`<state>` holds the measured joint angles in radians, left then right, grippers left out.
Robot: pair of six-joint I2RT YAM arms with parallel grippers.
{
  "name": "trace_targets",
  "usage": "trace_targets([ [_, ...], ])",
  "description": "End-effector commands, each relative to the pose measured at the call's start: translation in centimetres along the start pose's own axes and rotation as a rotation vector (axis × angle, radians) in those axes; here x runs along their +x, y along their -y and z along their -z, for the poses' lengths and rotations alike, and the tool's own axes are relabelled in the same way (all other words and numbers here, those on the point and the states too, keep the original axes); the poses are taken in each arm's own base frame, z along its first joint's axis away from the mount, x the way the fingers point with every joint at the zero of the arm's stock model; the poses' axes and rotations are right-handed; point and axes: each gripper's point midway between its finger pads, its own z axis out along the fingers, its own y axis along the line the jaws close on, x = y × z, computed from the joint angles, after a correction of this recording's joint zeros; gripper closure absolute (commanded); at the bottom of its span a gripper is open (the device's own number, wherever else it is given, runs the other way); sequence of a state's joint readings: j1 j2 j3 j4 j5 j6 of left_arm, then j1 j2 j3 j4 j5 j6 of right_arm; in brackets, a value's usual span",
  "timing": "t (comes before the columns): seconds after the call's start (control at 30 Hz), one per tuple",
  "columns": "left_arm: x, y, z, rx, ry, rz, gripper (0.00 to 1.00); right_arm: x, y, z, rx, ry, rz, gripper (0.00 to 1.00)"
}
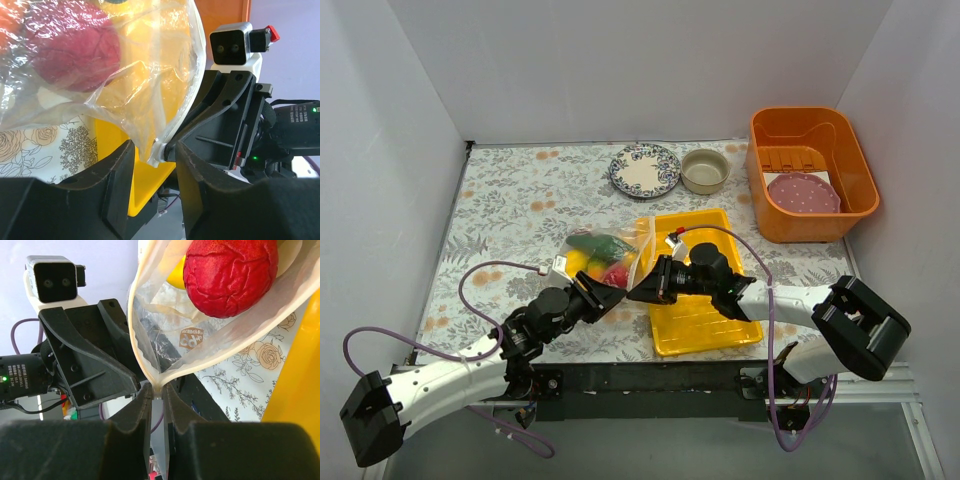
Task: Place the food in the zip-top bag and seal the zipper
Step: Zip the zipper food storage bag at the center of the board.
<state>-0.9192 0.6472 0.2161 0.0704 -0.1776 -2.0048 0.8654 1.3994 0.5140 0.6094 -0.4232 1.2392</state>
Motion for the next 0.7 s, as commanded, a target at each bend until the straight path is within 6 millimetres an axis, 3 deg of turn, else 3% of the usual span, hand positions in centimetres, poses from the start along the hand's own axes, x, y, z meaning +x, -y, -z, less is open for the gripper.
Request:
trace_targets([
  [0.0, 0.46, 0.17, 0.06, 0.022, -0.019, 0.093, 0.62, -0.78, -2.17, 0.46, -0.072, 0.049, 0.036, 0.89],
  [0.2, 0.37, 0.16, -0.02, 0.022, -0.013, 0.104, 0.68, -0.64, -2.07, 0.58, -0.074, 0.048, 0.034, 0.89],
  [0.4, 0.15, 0.36, -0.13, 0.031, -0.001, 0.107, 0.89, -0.51, -2.01, 0.50, -0.074, 0.038, 0.028, 0.89],
  [0.6, 0.38, 0.29, -0.15, 0.030, -0.013, 0.107, 0.93, -0.50, -2.00, 0.46, -0.077, 0.037, 0.028, 0.89],
  [0.67, 0.47, 0.19, -0.09, 0.029, -0.018, 0.105, 1.00, -0.51, -2.04, 0.41, -0.079, 0.036, 0.028, 0.89],
])
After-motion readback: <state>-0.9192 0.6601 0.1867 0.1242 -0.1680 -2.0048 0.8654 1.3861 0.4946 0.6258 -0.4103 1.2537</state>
